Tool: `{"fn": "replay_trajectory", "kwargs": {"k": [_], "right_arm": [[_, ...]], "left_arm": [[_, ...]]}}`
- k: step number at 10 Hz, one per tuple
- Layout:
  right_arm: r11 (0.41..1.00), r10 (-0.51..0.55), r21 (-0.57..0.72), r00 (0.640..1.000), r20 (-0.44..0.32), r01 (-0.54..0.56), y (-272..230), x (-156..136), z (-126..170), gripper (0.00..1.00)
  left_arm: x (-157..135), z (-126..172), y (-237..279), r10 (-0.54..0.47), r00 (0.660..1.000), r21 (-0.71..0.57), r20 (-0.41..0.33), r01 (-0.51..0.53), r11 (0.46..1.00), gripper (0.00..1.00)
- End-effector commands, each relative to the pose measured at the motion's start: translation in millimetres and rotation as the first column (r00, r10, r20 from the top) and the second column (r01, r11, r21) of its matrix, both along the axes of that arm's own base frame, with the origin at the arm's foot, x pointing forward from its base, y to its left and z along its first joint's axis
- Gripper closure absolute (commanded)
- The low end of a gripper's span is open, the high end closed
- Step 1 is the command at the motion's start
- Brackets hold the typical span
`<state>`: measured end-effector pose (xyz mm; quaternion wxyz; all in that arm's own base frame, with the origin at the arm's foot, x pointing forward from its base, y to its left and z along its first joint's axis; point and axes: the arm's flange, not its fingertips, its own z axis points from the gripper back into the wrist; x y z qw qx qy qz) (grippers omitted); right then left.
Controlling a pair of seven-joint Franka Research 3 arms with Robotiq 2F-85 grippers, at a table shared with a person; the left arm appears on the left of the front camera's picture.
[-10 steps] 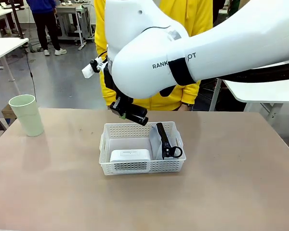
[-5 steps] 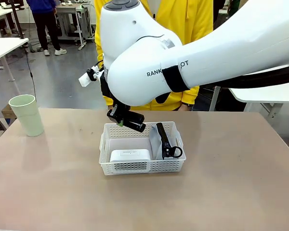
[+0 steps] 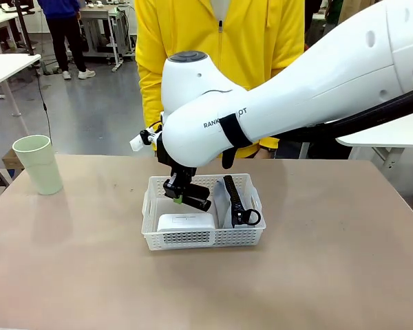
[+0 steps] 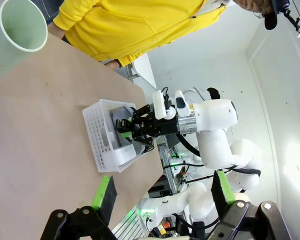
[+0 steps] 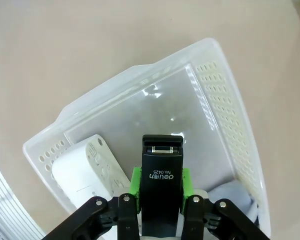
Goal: Efficiently arrange items inside the basket to fit them all.
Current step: Pick up the Stapler and place it inside the Organizing basket.
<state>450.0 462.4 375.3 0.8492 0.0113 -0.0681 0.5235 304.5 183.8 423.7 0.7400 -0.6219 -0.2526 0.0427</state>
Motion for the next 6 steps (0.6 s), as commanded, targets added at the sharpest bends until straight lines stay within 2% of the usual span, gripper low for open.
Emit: {"fn": "replay_trajectory", "kwargs": {"k": [1, 3, 6], "right_arm": [[0.999, 0.032, 0.04, 0.999, -0.028, -0.03, -2, 4, 1, 0.63], [0.998, 0.038, 0.062, 0.997, -0.07, -0.034, -5, 9, -16, 0.63], [0.997, 0.053, 0.067, 0.996, -0.076, -0.048, -7, 13, -30, 0.63]], "left_arm": [[0, 2, -2, 0.007, 0.999, -0.017, 0.033, -0.006, 1.0, 0.0], [0, 2, -2, 0.007, 0.999, -0.017, 0.033, -0.006, 1.0, 0.0], [0, 2, -2, 0.007, 0.999, -0.017, 0.033, -0.006, 1.0, 0.0]]}}
